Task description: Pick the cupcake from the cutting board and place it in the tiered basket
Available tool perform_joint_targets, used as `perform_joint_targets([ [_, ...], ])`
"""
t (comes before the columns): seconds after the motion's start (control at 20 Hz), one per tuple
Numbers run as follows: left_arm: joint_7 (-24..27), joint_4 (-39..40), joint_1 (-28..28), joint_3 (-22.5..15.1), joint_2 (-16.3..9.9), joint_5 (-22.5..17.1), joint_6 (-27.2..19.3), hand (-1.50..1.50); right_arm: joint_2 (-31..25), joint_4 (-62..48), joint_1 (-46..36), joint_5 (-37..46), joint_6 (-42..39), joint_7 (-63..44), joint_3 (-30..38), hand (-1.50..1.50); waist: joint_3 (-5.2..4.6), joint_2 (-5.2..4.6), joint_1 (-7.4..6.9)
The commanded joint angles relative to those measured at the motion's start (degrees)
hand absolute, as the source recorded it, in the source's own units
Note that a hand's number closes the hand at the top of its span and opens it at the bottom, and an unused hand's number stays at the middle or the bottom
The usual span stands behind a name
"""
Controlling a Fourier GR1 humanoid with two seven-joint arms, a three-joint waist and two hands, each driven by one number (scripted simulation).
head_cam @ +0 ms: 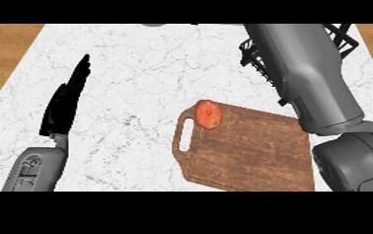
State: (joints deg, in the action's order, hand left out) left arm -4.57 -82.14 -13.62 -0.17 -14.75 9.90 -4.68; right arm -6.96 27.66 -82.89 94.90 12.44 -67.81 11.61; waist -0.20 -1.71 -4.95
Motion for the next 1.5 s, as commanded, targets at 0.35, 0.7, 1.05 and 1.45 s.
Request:
perform_joint_targets([
  [0.35, 0.75, 0.57, 0.95, 2.27, -0.84, -1.4, 0.69, 0.0, -6.53, -9.94, -0.66, 5.55, -5.3, -7.56, 2.07, 1.5, 0.12, 0.65, 2.38],
  [0.7, -0.52, -1.47, 2.89, 1.62, 0.13, 0.46, -0.96, 0.0, -5.01, -10.62, 1.91, 2.04, -2.69, -2.39, 5.84, 1.5, 0.19, 0.99, 2.9],
  [1.05, 2.96, -1.2, 5.56, 3.48, -0.42, -1.09, 0.02, 0.0, -3.19, -7.02, 7.53, -2.64, 3.63, 1.12, 10.29, 1.5, 0.19, 1.42, 3.79],
  [1.45, 1.82, -0.09, 4.94, 2.82, 0.47, 0.01, -0.53, 0.0, -2.36, -1.65, 11.72, -8.22, 11.2, 2.01, 16.88, -1.5, 0.2, 1.48, 4.16],
])
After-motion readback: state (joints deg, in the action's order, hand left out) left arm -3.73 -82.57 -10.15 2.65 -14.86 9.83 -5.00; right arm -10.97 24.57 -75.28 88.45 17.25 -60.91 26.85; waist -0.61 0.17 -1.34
